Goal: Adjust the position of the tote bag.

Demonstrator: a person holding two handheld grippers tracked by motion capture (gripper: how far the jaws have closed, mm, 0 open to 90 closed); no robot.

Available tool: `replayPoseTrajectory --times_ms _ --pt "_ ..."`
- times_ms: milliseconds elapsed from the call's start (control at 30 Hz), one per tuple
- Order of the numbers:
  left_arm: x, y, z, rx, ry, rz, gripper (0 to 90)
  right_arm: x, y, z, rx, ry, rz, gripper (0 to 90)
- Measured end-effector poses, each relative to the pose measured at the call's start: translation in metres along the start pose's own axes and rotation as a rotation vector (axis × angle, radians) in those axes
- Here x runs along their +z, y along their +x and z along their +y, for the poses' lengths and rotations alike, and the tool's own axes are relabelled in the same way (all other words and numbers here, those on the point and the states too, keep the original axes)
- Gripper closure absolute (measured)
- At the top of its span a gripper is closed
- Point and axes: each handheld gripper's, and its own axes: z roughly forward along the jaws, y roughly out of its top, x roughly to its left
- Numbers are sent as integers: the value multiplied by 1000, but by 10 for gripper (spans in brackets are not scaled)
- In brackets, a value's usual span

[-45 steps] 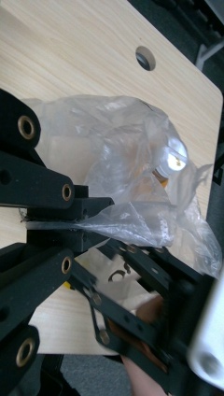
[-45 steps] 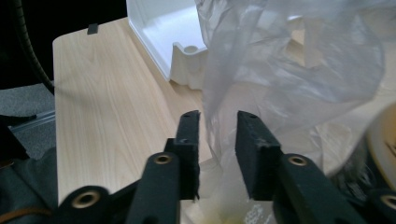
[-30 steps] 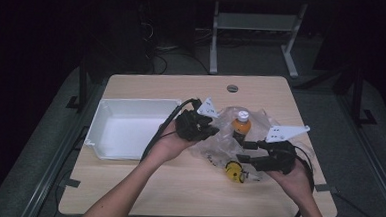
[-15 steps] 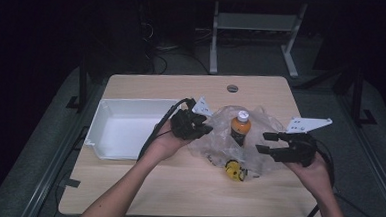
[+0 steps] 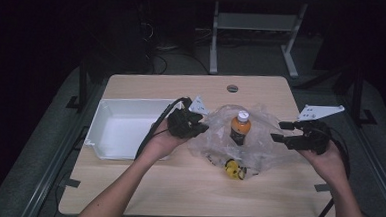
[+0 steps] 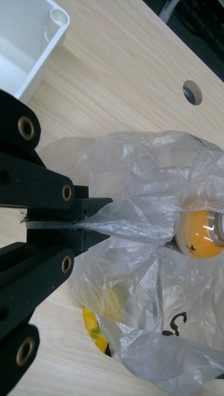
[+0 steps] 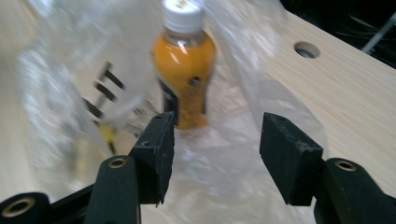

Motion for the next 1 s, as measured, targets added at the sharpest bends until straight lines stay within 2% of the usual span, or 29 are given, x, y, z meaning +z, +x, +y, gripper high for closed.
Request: replayPoseTrajectory --times_ms 300,400,467,567,700,1000 --pt "0 8 -6 -18 7 9 889 16 -26 5 3 38 20 472" --pt "1 11 -9 -25 12 12 889 25 -31 9 -7 91 32 535" --pt "2 13 -11 -31 17 12 889 31 -34 11 -5 114 37 610" --pt "4 17 -14 -42 28 14 889 39 -36 12 -10 129 37 731" --pt "8 22 -19 -61 42 11 889 52 -37 10 -21 193 55 868" --pt "20 27 -31 -79 86 15 890 63 -34 7 -23 236 52 897"
